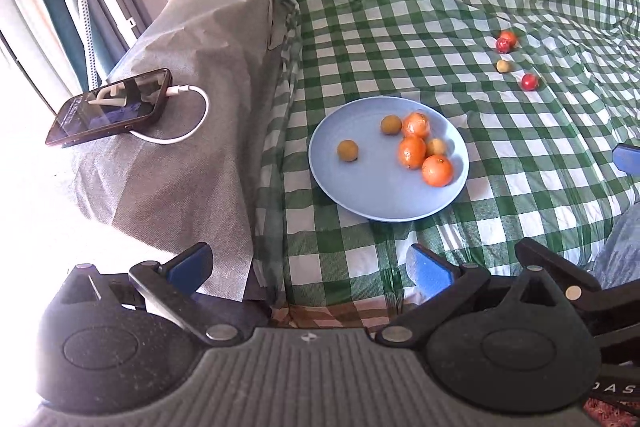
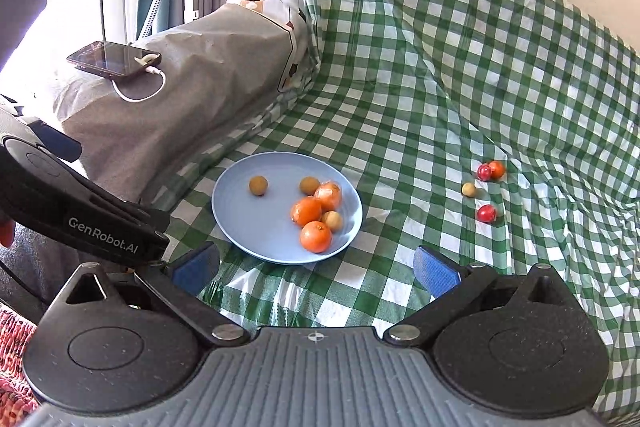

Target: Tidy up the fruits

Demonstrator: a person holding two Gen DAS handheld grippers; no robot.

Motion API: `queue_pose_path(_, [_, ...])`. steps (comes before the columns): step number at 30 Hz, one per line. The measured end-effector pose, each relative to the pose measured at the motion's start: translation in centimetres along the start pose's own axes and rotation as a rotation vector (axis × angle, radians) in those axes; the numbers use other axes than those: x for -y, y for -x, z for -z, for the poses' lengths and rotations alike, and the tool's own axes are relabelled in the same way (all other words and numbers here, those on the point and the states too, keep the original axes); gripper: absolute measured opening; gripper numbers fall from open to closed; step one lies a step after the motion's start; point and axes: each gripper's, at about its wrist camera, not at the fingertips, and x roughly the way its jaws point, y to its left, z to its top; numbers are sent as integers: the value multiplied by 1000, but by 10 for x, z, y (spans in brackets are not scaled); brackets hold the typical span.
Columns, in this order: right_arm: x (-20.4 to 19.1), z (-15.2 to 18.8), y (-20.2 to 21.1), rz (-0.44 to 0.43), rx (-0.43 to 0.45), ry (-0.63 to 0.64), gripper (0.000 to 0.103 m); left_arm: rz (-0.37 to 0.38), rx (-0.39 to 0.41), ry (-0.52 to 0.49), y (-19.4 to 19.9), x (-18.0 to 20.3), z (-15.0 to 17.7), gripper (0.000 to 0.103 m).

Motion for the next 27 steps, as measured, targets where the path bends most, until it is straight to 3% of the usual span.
queue_pose_path(27, [3, 4, -12, -34, -45, -6, 102, -12, -21, -11, -10, -1, -6, 103])
